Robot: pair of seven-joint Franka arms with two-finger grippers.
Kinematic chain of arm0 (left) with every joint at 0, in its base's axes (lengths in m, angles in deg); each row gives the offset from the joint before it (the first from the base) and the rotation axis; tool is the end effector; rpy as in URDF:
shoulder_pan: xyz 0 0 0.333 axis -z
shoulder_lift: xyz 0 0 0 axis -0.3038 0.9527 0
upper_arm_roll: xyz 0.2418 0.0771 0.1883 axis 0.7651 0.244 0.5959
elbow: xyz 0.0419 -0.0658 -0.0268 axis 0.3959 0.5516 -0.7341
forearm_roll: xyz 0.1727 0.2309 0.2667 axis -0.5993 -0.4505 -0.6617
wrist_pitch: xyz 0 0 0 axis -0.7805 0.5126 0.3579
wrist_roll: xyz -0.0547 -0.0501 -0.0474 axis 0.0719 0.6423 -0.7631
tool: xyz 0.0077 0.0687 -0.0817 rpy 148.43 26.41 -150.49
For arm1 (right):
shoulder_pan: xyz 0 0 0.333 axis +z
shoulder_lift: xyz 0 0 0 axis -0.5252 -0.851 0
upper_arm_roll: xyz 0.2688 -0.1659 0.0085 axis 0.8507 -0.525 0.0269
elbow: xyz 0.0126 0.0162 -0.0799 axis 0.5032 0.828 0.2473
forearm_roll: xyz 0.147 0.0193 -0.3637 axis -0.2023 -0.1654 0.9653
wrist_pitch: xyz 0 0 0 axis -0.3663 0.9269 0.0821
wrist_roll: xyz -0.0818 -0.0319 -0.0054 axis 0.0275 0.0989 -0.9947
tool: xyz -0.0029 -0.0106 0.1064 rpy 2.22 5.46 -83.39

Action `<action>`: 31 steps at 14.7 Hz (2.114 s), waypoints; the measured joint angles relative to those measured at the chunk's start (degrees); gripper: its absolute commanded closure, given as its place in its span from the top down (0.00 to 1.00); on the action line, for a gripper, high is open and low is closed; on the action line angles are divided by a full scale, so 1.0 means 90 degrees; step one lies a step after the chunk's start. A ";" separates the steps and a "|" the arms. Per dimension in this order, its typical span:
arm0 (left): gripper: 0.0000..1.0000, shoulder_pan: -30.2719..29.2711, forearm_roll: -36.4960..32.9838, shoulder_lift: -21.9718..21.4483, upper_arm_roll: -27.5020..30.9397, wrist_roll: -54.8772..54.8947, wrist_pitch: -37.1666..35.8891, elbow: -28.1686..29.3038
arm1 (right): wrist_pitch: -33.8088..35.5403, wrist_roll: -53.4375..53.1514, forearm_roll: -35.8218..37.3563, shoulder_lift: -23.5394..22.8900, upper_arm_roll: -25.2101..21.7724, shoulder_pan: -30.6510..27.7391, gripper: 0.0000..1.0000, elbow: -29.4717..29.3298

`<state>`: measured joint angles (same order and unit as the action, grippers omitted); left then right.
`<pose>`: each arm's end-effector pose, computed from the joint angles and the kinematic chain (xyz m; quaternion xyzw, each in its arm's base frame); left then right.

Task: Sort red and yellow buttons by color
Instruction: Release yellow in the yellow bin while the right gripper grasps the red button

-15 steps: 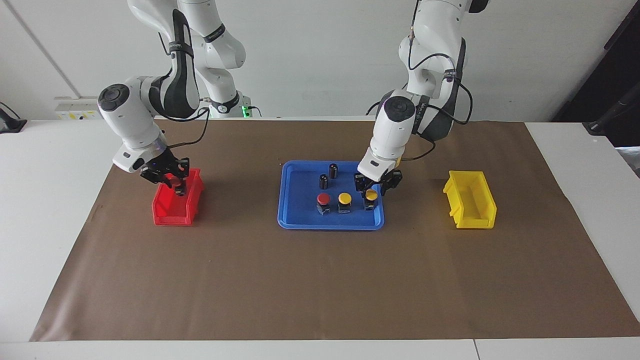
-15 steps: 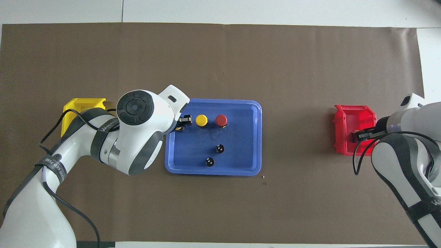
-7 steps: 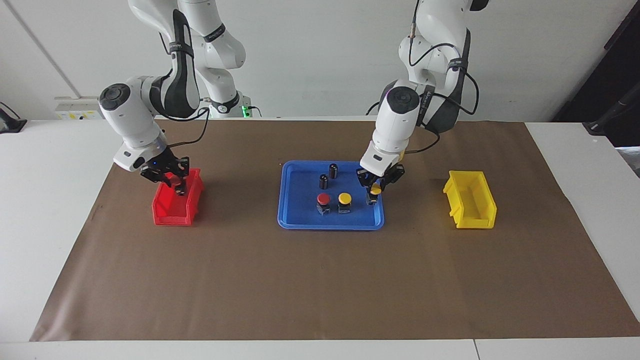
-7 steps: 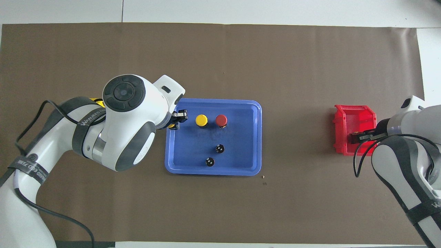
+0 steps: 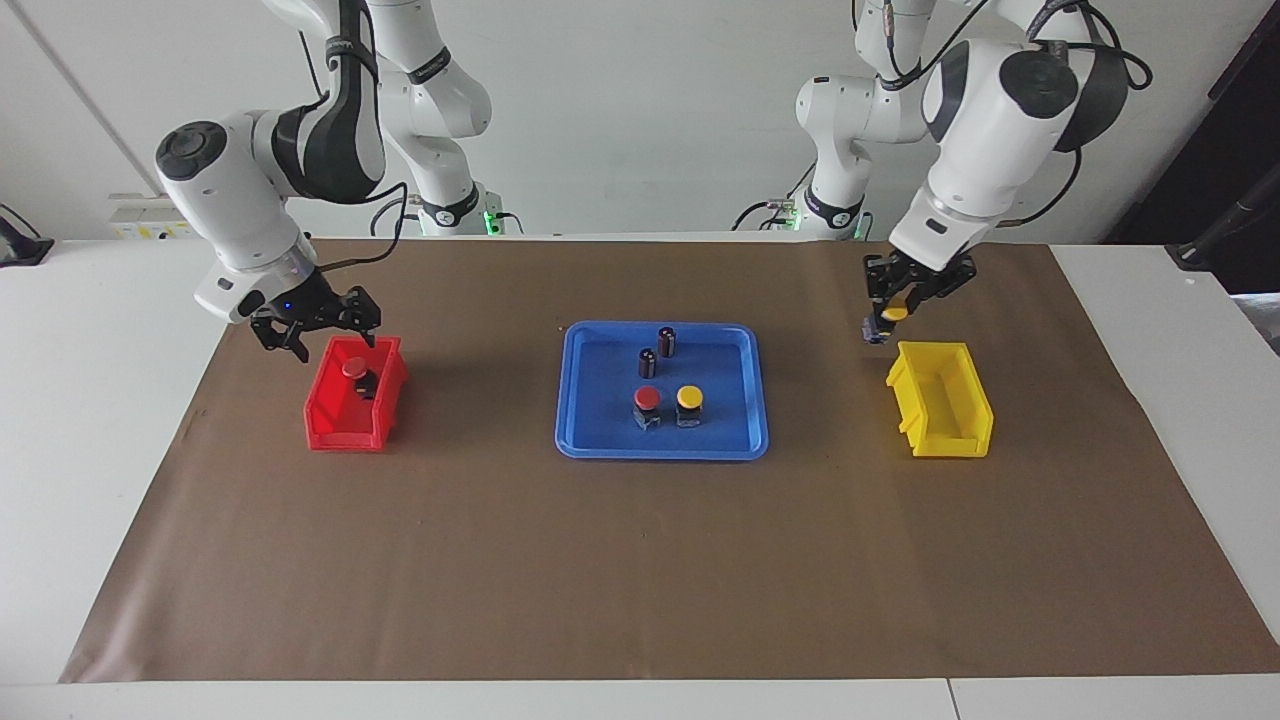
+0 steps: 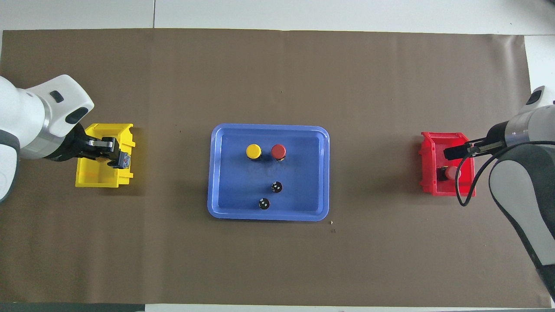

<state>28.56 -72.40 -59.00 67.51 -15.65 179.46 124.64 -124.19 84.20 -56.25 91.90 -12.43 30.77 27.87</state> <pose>0.5172 -0.0871 0.5341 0.9977 -0.0570 -0.0355 0.0043 0.5435 0.0133 0.4893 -0.9965 -0.0769 -0.0218 0.0248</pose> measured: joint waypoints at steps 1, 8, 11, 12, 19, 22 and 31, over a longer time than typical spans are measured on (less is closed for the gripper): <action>0.01 -0.0242 0.0000 -0.0030 0.0006 0.0200 0.0353 0.0259 | -0.0022 -0.0819 -0.0002 -0.0124 0.0025 0.0542 1.00 -0.0295; 0.01 -0.0958 0.0000 0.0126 0.0005 0.0874 0.1820 0.1388 | -0.0474 -0.5344 0.0776 -0.2549 0.0097 0.3486 1.00 -0.2572; 0.01 -0.0966 0.0000 0.0246 -0.0001 0.0874 0.2631 0.1919 | -0.0874 -0.5568 0.1011 -0.3156 0.0056 0.3585 0.96 -0.2692; 0.02 -0.0966 0.0000 0.0288 -0.0004 0.0874 0.2795 0.2070 | -0.0981 -0.5567 0.1011 -0.3215 0.0037 0.3567 0.95 -0.2663; 0.62 -0.0968 0.0000 0.0412 -0.0009 0.0875 0.3021 0.2227 | -0.1413 -0.5566 0.1011 -0.3216 0.0055 0.3650 0.91 -0.2210; 0.64 -0.0979 0.0000 0.0413 -0.0009 0.0875 0.2991 0.2071 | -0.1455 -0.5566 0.1011 -0.3185 0.0060 0.3670 0.89 -0.2056; 1.00 -0.0974 0.0000 0.0155 -0.0112 0.0901 -0.0686 -0.1420 | -0.1718 -0.5566 0.1011 -0.3073 0.0186 0.3686 0.41 -0.1651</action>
<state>19.79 -72.40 -57.61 66.50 -7.55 173.28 111.87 -139.65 34.11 -47.15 64.24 -10.75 63.94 13.01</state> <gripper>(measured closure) 0.000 0.194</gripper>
